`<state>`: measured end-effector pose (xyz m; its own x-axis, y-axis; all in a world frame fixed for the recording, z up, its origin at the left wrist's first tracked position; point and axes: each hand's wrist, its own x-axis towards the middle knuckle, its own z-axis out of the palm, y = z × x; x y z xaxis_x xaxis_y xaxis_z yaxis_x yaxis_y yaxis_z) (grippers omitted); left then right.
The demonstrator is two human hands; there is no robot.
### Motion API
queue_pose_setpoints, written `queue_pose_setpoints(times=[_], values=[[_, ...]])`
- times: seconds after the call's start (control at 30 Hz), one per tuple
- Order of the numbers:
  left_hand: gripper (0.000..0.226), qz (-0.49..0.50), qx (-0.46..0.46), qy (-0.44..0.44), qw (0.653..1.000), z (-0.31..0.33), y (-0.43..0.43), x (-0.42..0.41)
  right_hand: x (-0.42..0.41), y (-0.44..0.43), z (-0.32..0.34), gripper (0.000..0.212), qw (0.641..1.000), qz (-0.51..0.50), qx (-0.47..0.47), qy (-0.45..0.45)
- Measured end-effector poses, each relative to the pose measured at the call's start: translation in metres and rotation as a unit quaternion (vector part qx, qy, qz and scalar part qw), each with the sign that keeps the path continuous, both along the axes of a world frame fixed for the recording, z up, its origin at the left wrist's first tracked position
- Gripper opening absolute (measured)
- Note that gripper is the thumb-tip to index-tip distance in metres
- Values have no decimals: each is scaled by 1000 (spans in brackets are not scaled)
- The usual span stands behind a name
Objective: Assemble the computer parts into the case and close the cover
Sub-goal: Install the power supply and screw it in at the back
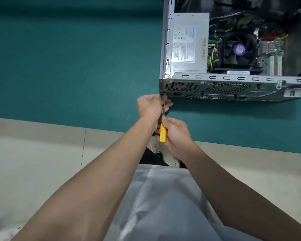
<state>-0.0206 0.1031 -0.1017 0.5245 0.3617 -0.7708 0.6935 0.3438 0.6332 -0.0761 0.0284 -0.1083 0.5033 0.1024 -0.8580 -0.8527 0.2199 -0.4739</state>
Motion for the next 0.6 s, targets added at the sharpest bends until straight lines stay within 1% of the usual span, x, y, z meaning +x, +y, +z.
queue_pose_setpoints(times=[0.13,0.2,0.3,0.4,0.5,0.57,0.6], values=[[12,0,7,0,1000,0,1,-1,3,2,-4,22,994,-63,89,20],[11,-8,-20,1,1000,-1,2,-1,2,1,-6,20,988,-90,124,29],[11,-26,-62,9,998,-1,7,0,-4,5,-7,11,982,-112,151,23],[8,-25,-44,9,999,-4,9,1,-12,2,-8,8,986,-87,144,10],[8,-8,-23,7,1000,-6,6,-1,-15,-4,-10,15,995,-38,92,19],[7,-3,-24,4,1000,-8,5,-1,-14,-6,-10,14,996,-46,76,21],[7,-7,-29,2,1000,-8,5,-2,-14,-6,-9,13,994,-59,86,23]])
